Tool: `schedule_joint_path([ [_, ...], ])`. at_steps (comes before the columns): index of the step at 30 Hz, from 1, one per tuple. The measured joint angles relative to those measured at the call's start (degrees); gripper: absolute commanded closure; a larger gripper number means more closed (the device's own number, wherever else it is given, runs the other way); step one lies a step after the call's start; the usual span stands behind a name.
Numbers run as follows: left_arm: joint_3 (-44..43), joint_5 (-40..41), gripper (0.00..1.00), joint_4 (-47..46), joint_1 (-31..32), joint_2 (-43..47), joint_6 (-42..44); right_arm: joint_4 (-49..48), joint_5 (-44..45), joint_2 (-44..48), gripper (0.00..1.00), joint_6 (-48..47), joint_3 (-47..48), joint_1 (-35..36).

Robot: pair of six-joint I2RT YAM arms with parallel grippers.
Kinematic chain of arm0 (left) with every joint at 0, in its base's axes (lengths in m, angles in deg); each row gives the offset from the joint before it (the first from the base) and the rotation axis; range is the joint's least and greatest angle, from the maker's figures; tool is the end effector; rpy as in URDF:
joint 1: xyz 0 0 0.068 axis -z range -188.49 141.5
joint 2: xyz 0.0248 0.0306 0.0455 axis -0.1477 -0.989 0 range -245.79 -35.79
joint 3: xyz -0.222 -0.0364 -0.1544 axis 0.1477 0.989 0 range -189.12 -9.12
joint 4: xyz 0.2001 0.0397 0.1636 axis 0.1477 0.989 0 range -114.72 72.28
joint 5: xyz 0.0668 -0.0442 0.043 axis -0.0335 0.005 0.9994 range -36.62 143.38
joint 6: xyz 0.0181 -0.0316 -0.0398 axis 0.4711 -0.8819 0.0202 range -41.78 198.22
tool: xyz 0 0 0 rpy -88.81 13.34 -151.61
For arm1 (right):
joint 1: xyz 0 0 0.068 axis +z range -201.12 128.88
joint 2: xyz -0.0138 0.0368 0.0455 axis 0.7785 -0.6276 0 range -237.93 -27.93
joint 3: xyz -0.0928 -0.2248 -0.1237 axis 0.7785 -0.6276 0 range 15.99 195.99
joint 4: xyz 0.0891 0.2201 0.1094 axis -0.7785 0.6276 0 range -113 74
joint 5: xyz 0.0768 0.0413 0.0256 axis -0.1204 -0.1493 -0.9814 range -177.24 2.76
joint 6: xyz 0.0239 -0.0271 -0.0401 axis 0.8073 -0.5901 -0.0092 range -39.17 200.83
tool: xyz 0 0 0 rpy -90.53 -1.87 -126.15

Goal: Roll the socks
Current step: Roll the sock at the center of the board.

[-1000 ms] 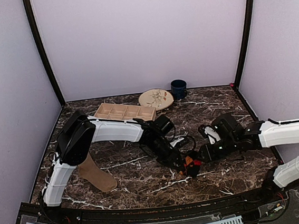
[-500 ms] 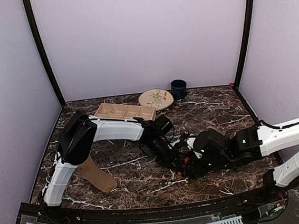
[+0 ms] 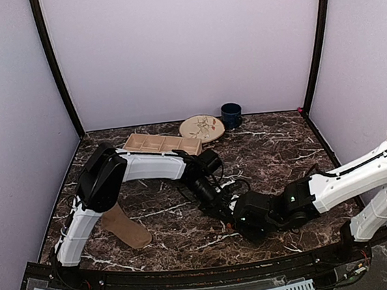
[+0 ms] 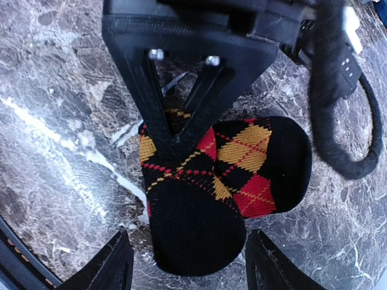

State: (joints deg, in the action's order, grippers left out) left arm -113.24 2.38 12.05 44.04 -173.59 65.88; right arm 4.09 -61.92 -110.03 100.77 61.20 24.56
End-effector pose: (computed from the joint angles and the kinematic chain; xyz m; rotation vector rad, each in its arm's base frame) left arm 0.2732 -0.4017 0.1140 -1.1075 -2.3975 1.3027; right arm 0.0797 0.2503 0.1805 -1.0608 2.2855 0.0514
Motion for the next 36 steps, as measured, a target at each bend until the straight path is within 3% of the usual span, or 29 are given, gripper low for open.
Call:
schedule_joint_path([
  [17, -0.55, -1.11, 0.86, 3.06, -0.59, -0.33, 3.21, -1.14, 1.29, -7.3, 0.4, -3.72, 2.14, 0.0],
  [32, -0.55, -2.56, 0.85, 5.29, -0.74, -0.44, 6.23, -4.28, -0.76, -11.39, 0.6, -4.63, 2.54, -1.27],
  [36, -0.55, -2.82, 0.85, 5.75, -0.96, -0.44, 6.82, -4.72, -1.79, -12.13, 0.7, -4.87, 2.99, -1.75],
])
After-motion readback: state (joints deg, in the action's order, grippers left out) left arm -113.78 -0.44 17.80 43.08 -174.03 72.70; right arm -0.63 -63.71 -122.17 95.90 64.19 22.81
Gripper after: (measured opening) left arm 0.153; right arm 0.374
